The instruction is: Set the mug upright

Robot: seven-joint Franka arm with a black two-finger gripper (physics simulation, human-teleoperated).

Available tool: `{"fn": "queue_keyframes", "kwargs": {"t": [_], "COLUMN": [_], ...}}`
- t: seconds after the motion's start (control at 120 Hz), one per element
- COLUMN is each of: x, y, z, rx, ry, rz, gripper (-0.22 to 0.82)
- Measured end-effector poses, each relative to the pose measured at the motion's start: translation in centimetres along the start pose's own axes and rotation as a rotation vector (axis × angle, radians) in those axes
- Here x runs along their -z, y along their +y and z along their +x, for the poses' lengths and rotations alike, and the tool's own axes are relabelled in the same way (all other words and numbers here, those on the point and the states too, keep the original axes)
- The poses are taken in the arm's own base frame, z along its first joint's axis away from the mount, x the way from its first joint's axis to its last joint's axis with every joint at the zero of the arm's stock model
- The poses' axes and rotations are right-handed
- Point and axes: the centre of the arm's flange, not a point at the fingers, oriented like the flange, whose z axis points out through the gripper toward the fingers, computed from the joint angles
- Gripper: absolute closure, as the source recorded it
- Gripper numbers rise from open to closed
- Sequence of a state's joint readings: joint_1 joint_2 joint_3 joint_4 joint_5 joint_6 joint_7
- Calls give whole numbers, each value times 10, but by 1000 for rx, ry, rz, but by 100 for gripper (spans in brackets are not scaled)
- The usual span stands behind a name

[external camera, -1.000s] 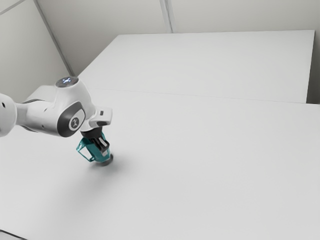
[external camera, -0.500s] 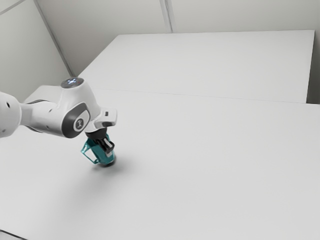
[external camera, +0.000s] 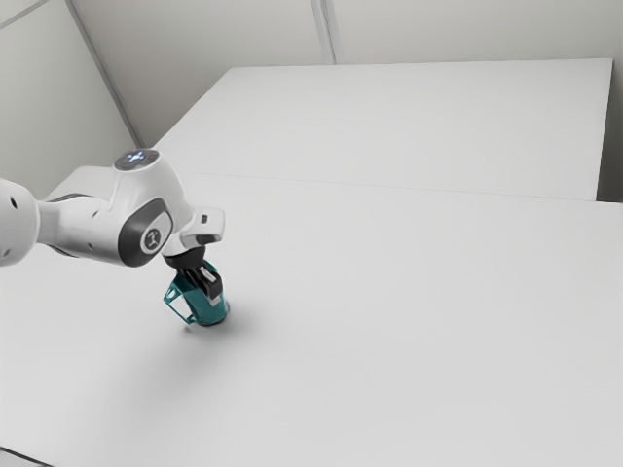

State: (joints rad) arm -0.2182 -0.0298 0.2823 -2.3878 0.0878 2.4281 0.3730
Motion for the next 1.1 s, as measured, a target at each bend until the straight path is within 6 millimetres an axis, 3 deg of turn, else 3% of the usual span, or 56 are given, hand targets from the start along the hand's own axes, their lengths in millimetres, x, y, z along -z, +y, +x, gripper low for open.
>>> {"fn": "queue_keyframes", "kwargs": {"t": [0.308, 0.633, 0.917, 1.1], "x": [6, 17, 47, 102], "y": [1, 6, 4, -10], "z": [4, 10, 18, 38], "rx": [-8, -17, -17, -8], "ry": [11, 31, 73, 132], "rz": [2, 1, 5, 27], "gripper": [34, 28, 25, 24]}}
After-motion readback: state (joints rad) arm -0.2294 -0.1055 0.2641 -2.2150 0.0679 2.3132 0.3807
